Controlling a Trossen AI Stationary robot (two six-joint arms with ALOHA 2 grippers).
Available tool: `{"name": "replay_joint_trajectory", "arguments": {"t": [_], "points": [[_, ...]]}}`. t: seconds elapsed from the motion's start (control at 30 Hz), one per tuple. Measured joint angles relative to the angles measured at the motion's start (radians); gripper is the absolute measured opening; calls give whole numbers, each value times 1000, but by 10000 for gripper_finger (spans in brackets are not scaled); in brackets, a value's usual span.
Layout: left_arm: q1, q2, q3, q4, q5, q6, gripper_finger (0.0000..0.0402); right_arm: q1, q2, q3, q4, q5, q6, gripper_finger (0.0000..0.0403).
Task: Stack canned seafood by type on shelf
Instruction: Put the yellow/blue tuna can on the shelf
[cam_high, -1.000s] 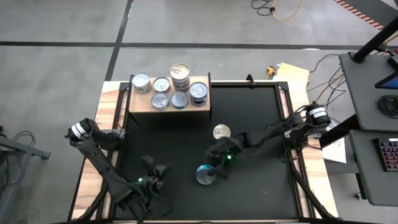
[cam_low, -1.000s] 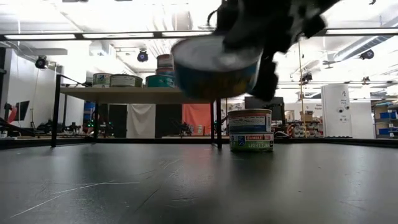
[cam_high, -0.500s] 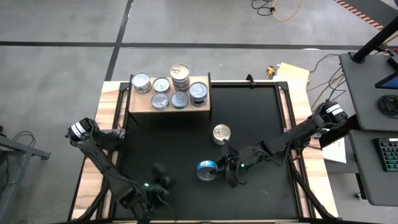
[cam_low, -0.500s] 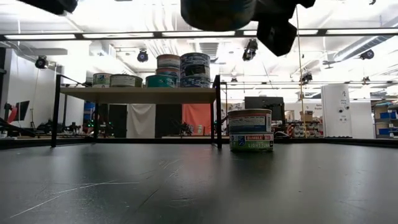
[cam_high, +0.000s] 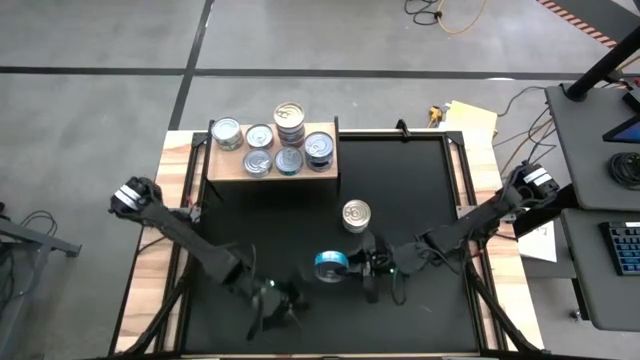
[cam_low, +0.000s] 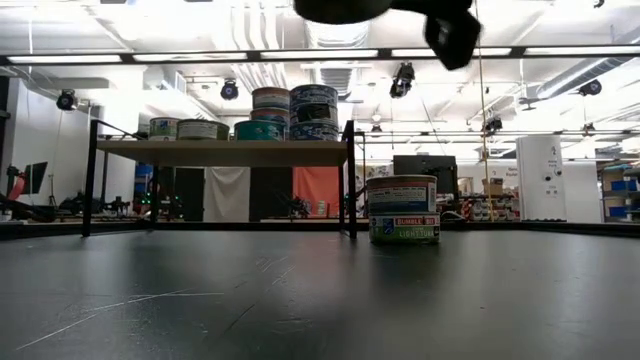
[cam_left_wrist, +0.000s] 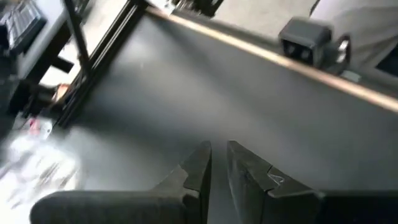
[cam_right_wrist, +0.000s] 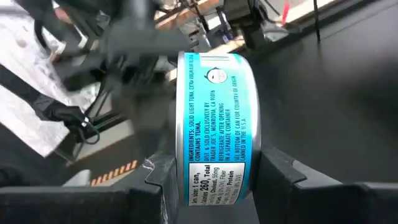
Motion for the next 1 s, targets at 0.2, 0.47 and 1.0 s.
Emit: {"name": "replay_joint_trajectory", "arguments": {"t": [0.2, 0.47, 1.0], "points": [[30, -229, -91, -91, -30, 14, 18, 35, 3, -97, -2, 26, 304, 138], [44, -374, -184, -14, -216, 72, 23, 34, 60, -174, 311, 60, 542, 138], [42, -285, -234, 57, -385, 366, 199, -41, 399, -180, 966, 60, 626, 138]]}}
